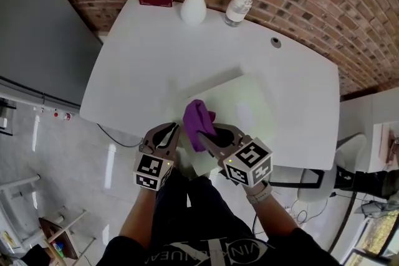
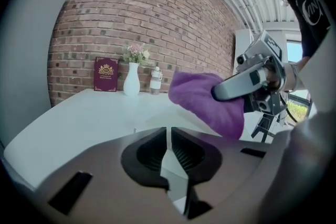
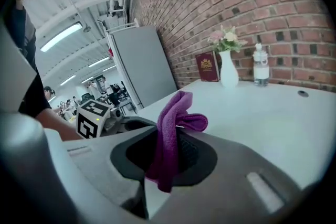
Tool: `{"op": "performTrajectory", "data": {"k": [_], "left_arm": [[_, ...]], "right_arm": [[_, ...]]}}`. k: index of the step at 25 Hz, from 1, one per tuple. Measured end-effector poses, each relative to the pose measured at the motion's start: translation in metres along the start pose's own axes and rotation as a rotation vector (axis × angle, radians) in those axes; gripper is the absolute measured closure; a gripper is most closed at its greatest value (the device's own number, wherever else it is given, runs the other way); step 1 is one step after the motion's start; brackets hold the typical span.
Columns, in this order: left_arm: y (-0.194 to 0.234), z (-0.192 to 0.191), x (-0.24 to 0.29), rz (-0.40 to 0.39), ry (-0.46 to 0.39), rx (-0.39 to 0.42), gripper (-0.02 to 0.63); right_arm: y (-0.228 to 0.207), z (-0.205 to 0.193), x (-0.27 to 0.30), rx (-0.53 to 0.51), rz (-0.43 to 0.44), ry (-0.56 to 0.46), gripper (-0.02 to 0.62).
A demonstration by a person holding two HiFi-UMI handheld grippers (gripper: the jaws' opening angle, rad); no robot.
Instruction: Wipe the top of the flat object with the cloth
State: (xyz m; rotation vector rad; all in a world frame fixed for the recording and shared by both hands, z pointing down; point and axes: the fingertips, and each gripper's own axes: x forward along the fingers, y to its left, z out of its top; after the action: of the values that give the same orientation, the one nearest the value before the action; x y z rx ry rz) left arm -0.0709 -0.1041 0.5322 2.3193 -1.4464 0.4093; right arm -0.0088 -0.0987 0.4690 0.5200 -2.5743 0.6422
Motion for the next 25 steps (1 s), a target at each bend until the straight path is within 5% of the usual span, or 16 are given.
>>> {"op": "performTrajectory", "data": {"k": [6, 12, 25], "left_arm": [[0.014, 0.001, -0.007, 0.059, -0.024, -0.011, 0.575], [0.009, 0.004, -0.01, 0.059, -0.041, 0.017, 0.575], [0.012, 0.005, 0.009, 0.037, 0.013, 0.071, 0.575]], "right_arm": [[0.027, -0.022, 0.021, 0.048, 0.077, 0.059, 0.528], [0.024, -0.062, 0.033, -0.163, 0.021, 0.255, 0.528], [0.006, -0.065, 0.022, -0.142, -0.066, 0.228, 0.528]]}}
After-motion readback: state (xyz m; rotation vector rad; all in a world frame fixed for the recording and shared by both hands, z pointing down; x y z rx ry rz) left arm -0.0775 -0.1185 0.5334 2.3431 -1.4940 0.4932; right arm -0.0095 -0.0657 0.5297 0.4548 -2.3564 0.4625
